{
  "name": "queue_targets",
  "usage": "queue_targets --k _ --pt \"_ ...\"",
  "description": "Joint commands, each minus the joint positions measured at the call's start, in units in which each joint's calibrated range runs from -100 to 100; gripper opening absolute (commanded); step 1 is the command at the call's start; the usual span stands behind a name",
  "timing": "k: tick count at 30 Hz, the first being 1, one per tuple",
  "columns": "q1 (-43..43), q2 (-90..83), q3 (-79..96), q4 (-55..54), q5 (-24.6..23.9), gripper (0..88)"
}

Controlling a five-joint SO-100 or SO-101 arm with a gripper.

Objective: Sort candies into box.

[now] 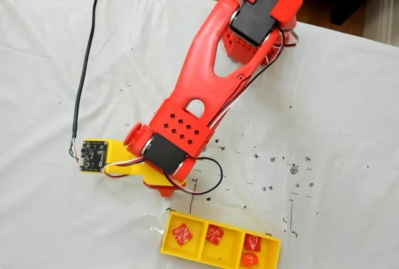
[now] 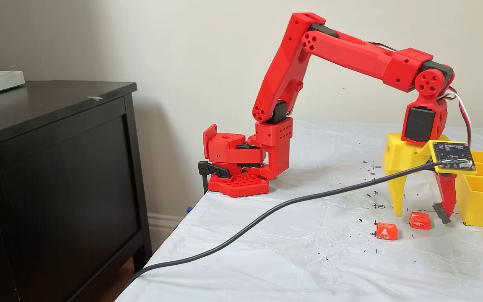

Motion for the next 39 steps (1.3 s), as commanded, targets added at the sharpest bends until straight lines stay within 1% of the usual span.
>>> queue_targets --k 1,17,24,27,33,36,37,39 --pt "-1.4 -1.2 -4.5 -0.6 -0.3 27.0" --pt "-2.3 0.5 -4.1 -0.4 0.2 26.2" --pt "-2.8 2.4 -4.4 -2.2 -0.1 25.6" --pt "-2.9 3.9 -6.9 -1.1 -0.3 24.7" --pt "-2.8 4.3 -6.5 -0.9 -0.1 22.8" --pt "-2.8 4.3 -6.5 -0.6 0.0 16.1" --pt "-2.8 4.3 -6.5 -0.6 0.0 8.8" --pt "-2.8 4.3 -6.5 -0.6 0.2 1.0"
